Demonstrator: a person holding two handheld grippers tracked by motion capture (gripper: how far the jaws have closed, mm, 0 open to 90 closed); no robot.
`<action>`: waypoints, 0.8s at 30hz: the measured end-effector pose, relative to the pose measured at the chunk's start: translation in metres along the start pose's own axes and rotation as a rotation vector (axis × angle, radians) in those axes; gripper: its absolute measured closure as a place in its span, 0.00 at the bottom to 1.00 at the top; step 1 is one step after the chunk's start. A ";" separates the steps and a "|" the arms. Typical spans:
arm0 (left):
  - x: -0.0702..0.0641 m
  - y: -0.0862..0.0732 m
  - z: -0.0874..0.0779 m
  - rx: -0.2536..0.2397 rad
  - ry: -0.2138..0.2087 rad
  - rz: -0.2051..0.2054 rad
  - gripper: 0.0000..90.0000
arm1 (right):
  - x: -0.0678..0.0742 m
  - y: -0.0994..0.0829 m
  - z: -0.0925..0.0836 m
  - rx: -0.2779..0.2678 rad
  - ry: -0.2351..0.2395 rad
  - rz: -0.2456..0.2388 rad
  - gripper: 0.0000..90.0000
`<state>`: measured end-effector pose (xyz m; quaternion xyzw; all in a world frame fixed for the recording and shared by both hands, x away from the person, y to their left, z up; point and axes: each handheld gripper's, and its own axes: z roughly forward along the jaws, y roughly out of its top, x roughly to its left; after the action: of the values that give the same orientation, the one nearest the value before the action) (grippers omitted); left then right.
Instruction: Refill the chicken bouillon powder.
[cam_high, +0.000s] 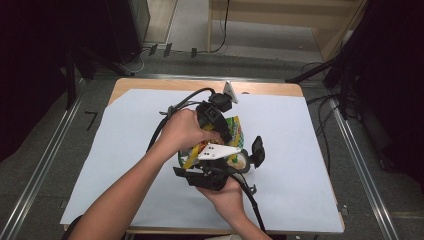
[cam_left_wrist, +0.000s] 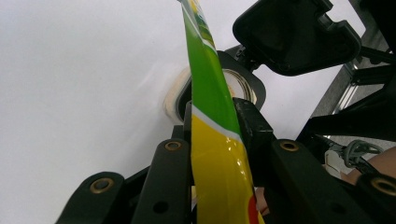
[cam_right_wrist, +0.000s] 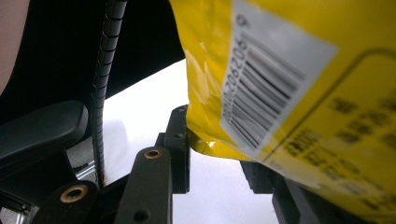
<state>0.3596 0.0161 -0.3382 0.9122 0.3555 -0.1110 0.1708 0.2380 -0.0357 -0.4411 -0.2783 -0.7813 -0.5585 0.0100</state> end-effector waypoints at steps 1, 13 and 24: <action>0.000 0.000 0.000 0.000 0.000 0.000 0.85 | 0.000 0.000 0.000 0.000 0.001 0.001 0.76; -0.003 0.000 0.000 0.004 0.005 0.006 0.85 | 0.001 0.000 0.000 -0.004 0.002 0.014 0.76; -0.002 -0.001 0.001 0.002 0.000 0.005 0.85 | 0.002 -0.002 0.000 -0.003 -0.002 0.010 0.76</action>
<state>0.3574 0.0155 -0.3388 0.9133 0.3529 -0.1111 0.1700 0.2357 -0.0353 -0.4420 -0.2827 -0.7791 -0.5594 0.0114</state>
